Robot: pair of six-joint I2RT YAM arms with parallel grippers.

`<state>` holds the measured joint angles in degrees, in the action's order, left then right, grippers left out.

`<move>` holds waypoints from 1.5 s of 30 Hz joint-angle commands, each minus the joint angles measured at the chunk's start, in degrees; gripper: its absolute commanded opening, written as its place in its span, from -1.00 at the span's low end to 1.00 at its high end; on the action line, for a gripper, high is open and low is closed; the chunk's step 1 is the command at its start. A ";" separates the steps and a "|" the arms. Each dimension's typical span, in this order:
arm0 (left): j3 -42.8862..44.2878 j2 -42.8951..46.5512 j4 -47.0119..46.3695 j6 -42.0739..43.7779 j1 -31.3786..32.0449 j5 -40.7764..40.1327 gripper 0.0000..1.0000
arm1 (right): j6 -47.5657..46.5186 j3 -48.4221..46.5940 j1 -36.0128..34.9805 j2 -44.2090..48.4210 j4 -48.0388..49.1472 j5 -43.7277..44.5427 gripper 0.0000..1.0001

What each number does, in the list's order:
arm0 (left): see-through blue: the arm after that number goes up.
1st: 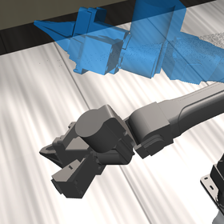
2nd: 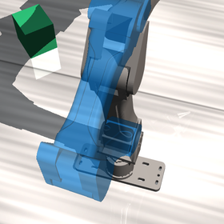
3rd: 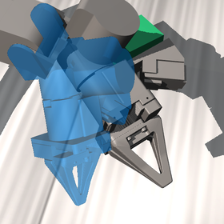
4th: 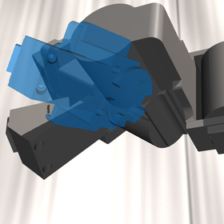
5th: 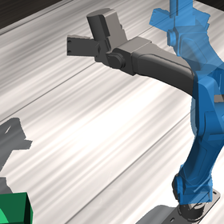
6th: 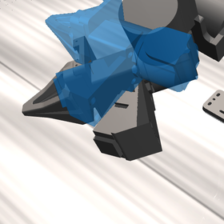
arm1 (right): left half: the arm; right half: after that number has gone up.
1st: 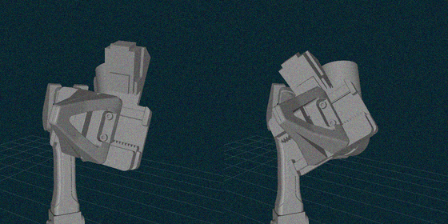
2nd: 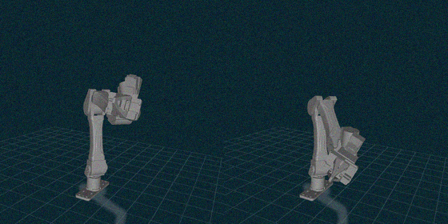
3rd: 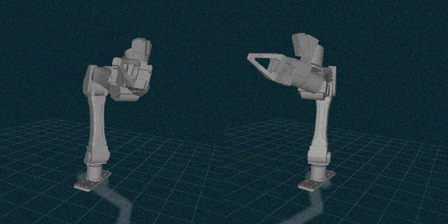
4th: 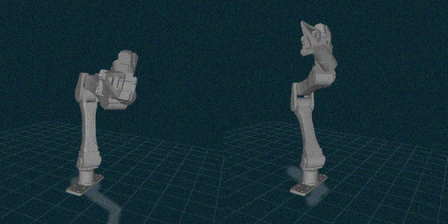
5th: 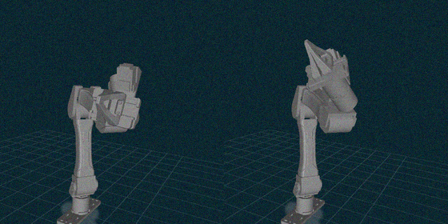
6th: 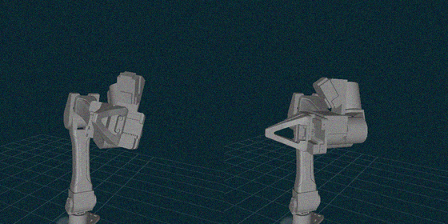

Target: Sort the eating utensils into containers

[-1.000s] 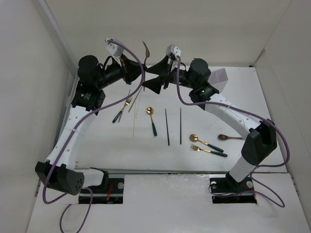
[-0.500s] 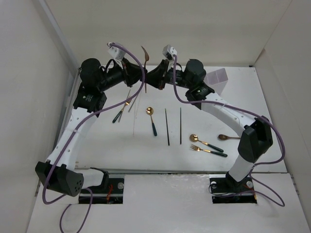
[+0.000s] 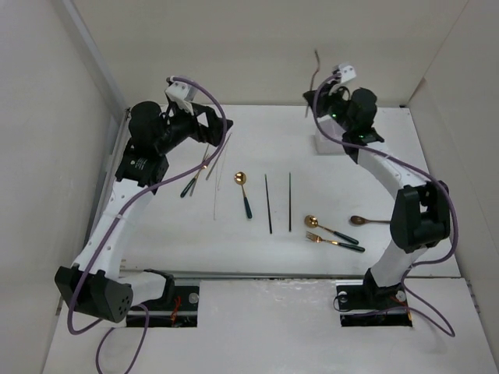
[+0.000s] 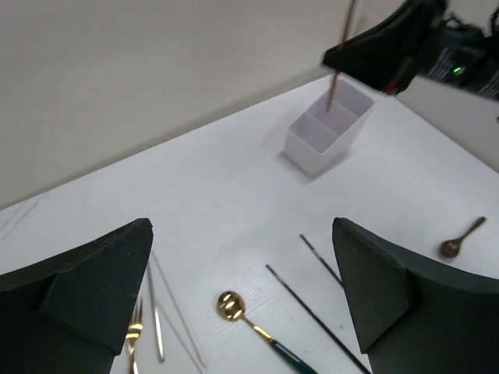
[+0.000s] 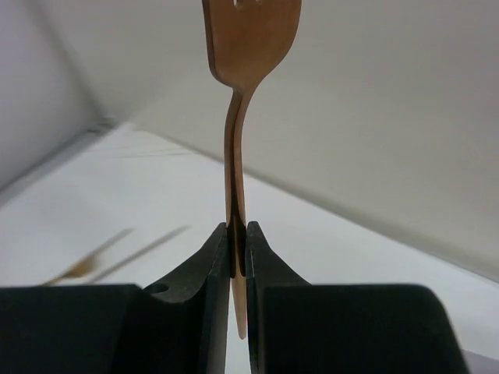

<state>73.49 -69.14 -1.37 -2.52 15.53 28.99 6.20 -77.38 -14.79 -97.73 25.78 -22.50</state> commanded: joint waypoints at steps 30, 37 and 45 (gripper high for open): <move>-5.29 -3.10 -5.92 0.59 -4.81 -9.57 1.00 | -16.83 0.30 14.87 -15.12 4.55 16.09 -0.88; -5.82 -3.10 -6.46 1.11 -4.81 -10.10 1.00 | -13.76 0.92 14.87 -15.12 2.61 15.99 -0.54; -13.54 -1.34 -4.87 3.84 -4.81 -20.11 1.00 | -10.60 2.50 15.40 -13.54 2.61 16.00 -0.44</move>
<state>62.15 -72.60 -5.52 -0.25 11.11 14.28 -6.44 -75.57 0.27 -113.19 27.00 -6.79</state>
